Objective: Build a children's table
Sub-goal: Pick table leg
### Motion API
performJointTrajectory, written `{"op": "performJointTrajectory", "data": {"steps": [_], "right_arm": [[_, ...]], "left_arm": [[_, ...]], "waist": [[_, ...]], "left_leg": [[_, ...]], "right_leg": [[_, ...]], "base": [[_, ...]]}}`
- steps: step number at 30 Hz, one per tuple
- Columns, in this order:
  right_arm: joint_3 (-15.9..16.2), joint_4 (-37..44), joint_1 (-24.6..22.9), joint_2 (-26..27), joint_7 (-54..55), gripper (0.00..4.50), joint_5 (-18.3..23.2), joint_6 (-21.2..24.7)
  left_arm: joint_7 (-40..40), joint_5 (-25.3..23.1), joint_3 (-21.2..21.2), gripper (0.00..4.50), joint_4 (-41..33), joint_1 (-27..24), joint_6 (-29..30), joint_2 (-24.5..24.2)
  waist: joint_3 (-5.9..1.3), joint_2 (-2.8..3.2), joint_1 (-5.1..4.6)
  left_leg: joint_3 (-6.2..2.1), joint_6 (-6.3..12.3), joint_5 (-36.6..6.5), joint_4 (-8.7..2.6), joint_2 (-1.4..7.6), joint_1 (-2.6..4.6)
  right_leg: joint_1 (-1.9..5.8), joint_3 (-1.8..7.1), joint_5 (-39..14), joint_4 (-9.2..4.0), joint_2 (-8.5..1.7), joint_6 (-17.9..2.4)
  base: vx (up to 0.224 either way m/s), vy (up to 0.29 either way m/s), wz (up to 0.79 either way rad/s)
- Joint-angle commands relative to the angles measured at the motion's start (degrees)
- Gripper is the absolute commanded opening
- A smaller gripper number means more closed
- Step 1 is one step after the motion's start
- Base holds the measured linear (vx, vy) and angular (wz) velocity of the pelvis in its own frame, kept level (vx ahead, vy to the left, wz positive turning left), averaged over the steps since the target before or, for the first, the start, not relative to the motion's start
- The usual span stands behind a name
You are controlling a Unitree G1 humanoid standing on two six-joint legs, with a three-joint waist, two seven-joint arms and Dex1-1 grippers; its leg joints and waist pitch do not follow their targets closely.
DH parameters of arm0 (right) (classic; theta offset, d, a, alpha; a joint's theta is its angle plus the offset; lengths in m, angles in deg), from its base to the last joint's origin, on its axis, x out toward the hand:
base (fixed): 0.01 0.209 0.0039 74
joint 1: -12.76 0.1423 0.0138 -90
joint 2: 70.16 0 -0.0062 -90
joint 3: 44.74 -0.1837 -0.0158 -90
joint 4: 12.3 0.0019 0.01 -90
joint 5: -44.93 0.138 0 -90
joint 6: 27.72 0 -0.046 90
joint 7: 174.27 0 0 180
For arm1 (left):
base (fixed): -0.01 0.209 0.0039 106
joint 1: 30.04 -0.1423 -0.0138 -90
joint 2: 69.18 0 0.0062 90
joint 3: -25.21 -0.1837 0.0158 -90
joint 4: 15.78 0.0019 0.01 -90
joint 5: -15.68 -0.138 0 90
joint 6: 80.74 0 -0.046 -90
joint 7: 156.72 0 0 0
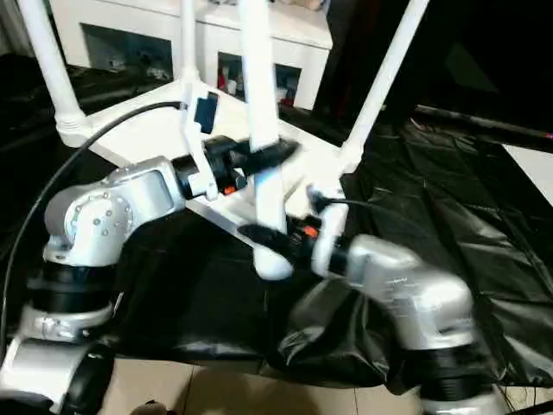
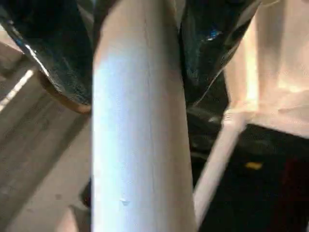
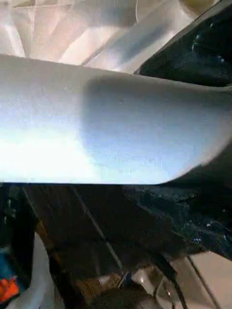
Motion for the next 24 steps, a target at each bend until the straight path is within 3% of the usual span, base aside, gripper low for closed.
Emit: {"op": "performJointTrajectory", "data": {"steps": [1,7,13,14,16,17,19,20,21,24], "right_arm": [[-0.1,0.8,0.6,0.0,1.2,1.94,-0.8,-1.2],[0.2,1.4,0.8,1.1,1.6,1.94,-2.2,-2.1],[0.8,1.3,1.3,0.4,0.8,1.94,-3.0,-3.1],[0.7,1.4,1.3,0.1,0.3,1.94,-2.8,-3.1],[-0.7,1.7,1.6,-0.5,-2.4,2.5,0.4,-1.1],[-1.4,2.1,1.8,-1.4,-4.3,2.64,2.2,0.1],[-2.6,2.5,2.3,-3.1,-7.3,2.64,5.1,2.5],[-2.6,2.5,2.4,-3.6,-7.9,2.7,5.2,2.7],[-3.0,2.2,2.9,-5.9,-10.6,3.06,5.6,3.1],[-3.4,0.8,3.6,-7.7,-12.4,3.05,5.6,3.5]], "left_arm": [[1.8,0.1,0.6,2.46,-1.3,-0.4,0.7,1.0],[2.8,1.1,1.7,1.96,-0.9,0.4,0.9,1.9],[-1.0,1.6,0.1,1.87,-1.6,0.4,0.8,0.3],[-2.1,1.9,-0.2,1.86,-1.7,0.4,0.6,0.1],[-4.8,2.3,-0.9,1.86,-2.0,0.6,0.3,-0.8],[-6.1,2.5,-1.5,1.86,-2.2,0.8,0.6,-1.5],[-9.0,2.5,-2.8,1.86,-2.4,1.1,0.4,-2.9],[-9.6,2.5,-3.0,1.86,-2.5,1.1,0.3,-3.2],[-12.4,2.8,-4.1,1.85,-2.8,1.3,0.2,-4.6],[-15.7,3.2,-5.2,1.85,-3.2,1.4,-0.5,-6.0]], "waist": [[-3.99,1.27,-0.07],[-3.89,1.11,-0.1],[-3.77,1.07,-0.2],[-3.81,0.81,-0.28],[-3.81,0.79,-0.2],[-3.83,0.34,-0.18],[-3.77,0.49,0.02],[-3.74,0.52,0.02],[-3.76,0.53,0.06],[-3.74,0.44,0.17]], "left_leg": [[-0.94,-4.43,-14.1,-4.74,2.04,0.91],[-0.91,-4.4,-14.5,-4.87,2.01,0.81],[-0.97,-4.22,-15.2,-4.92,1.97,0.88],[-0.93,-4.23,-14.8,-4.88,2.02,0.85],[-0.89,-4.07,-14.3,-4.85,2.02,0.88],[-0.82,-3.53,-14.3,-4.81,1.99,0.95],[-0.8,-3.17,-13.8,-4.83,2.1,0.9],[-0.81,-3.06,-13.6,-4.82,2.02,0.91],[-0.82,-3.21,-13.2,-4.83,2.04,0.87],[-0.64,-3.24,-12.3,-4.72,2.01,0.76]], "right_leg": [[2.89,2.8,-17.2,-4.34,-3.32,-3.6],[2.98,2.85,-17.0,-4.34,-3.35,-3.3],[2.76,2.79,-20.1,-4.72,-3.41,-1.8],[2.74,2.82,-19.6,-4.69,-3.42,-1.8],[2.74,2.86,-18.8,-4.48,-3.37,-2.1],[2.85,2.82,-19.3,-4.53,-3.32,-1.9],[2.82,2.94,-18.8,-4.44,-3.4,-1.9],[2.81,2.88,-18.7,-4.43,-3.34,-2.1],[2.89,2.86,-18.3,-4.33,-3.33,-2.3],[2.89,3.02,-18.0,-4.26,-3.53,-2.8]], "base": [[0.0,0.0,0.0],[0.0,0.0,0.0],[0.0,0.0,0.0],[0.0,0.0,0.0],[0.0,0.0,0.0],[0.0,0.0,0.0],[0.0,0.0,0.0],[0.0,0.0,0.0],[0.0,0.0,0.0],[0.0,0.0,0.0]]}}
